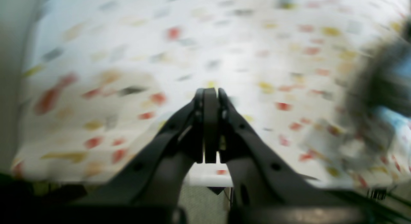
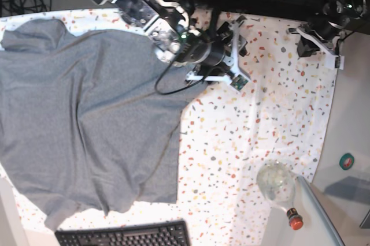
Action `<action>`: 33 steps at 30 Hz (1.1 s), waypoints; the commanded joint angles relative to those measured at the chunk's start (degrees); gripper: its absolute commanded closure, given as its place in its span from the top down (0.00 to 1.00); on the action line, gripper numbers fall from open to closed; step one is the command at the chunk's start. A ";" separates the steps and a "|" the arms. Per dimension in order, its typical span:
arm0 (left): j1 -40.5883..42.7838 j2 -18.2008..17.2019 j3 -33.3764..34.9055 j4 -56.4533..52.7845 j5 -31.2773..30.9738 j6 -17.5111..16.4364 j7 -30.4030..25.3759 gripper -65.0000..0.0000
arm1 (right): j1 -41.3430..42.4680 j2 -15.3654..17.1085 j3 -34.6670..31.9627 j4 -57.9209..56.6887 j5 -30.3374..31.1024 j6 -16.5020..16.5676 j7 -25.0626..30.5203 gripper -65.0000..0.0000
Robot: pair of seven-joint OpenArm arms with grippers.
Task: Layout the t-shirt on the table in an organized manner, then fold the t-shirt properly
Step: 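Grasp the shirt hem corners with both grippers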
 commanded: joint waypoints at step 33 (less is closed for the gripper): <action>-10.37 12.30 10.10 -15.60 -0.90 -12.36 -1.02 0.69 | -11.99 15.76 29.23 10.87 0.38 0.21 5.46 0.53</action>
